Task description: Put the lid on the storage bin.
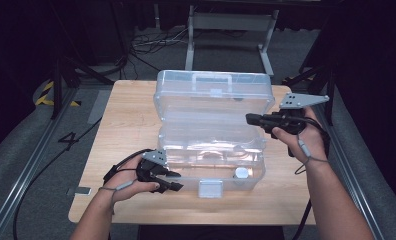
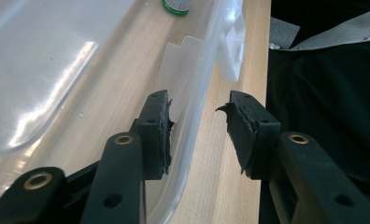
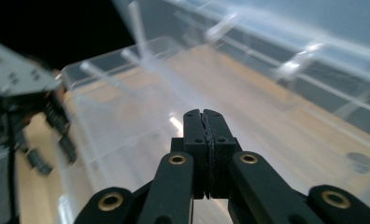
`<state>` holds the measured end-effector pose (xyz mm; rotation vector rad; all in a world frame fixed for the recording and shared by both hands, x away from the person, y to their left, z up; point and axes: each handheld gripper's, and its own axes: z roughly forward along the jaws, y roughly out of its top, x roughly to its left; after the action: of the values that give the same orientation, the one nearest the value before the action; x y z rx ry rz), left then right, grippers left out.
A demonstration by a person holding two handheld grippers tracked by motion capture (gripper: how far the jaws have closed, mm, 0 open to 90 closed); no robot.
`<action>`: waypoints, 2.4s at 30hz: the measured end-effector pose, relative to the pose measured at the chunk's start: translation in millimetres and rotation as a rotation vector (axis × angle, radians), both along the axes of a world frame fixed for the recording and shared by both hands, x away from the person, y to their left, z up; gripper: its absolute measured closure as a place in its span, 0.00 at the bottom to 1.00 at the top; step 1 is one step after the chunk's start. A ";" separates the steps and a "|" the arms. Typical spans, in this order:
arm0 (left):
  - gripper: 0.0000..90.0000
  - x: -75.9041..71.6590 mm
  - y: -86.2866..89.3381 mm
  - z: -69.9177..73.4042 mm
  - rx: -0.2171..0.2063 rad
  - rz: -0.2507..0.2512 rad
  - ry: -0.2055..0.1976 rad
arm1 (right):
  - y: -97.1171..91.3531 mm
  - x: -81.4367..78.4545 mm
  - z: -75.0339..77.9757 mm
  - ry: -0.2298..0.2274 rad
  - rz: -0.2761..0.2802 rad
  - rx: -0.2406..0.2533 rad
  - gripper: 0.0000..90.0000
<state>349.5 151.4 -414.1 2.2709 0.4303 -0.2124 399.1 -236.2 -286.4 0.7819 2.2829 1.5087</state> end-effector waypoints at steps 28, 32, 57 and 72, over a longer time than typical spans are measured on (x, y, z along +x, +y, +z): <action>0.53 -14.8 50.7 56.1 -0.141 0.080 -0.102 | -29.5 12.2 -1.3 -0.026 -0.207 0.167 0.98; 0.53 -13.0 58.1 68.3 -0.208 0.162 -0.137 | -29.3 12.0 -1.0 -0.026 -0.208 0.171 0.98; 0.58 1.0 27.3 84.9 -0.256 0.321 -0.220 | -28.3 11.3 -2.3 -0.031 -0.210 0.185 0.98; 0.63 -1.5 26.1 77.5 -0.244 0.312 -0.164 | -29.5 6.9 -4.3 -0.031 -0.210 0.189 0.98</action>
<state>348.0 177.5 -336.6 1.9350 0.6277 0.0772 406.0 -265.7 -290.7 1.0072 1.9856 1.6396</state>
